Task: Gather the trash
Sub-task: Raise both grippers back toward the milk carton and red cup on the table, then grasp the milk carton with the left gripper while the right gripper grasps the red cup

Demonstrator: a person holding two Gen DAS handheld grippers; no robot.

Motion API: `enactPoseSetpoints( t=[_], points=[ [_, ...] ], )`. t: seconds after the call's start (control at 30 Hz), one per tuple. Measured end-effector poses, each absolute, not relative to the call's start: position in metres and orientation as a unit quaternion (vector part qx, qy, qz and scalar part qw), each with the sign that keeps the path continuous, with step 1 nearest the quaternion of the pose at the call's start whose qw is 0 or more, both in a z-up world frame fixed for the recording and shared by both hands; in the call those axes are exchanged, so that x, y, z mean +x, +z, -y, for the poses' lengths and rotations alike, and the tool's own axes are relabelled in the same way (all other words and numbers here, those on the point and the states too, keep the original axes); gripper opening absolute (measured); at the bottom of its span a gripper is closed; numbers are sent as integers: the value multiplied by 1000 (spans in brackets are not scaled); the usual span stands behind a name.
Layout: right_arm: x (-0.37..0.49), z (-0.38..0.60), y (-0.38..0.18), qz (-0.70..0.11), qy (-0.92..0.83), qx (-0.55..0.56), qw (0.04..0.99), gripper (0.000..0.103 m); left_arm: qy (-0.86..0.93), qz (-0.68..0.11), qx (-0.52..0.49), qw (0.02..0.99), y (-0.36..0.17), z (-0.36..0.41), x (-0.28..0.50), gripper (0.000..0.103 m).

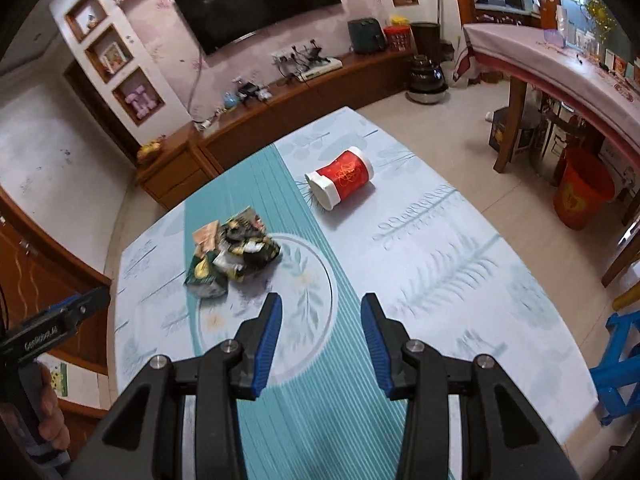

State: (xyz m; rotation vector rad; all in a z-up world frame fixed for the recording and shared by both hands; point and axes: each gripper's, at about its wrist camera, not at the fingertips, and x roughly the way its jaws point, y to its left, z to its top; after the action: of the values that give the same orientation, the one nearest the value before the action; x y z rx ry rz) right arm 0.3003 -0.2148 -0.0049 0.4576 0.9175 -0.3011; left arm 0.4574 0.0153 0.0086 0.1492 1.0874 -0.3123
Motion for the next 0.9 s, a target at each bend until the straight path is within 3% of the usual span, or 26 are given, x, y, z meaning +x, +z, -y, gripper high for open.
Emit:
enactPoseSetpoints(
  t=[0.33,0.9],
  points=[
    [387,225,-32,-425,-193,140,873,41,-149,-579,54,800,-61,13,521,71],
    [449,231,-92,-439,-273,71,853,41,-156,-608,20,778,-99,25,569,71]
  ],
)
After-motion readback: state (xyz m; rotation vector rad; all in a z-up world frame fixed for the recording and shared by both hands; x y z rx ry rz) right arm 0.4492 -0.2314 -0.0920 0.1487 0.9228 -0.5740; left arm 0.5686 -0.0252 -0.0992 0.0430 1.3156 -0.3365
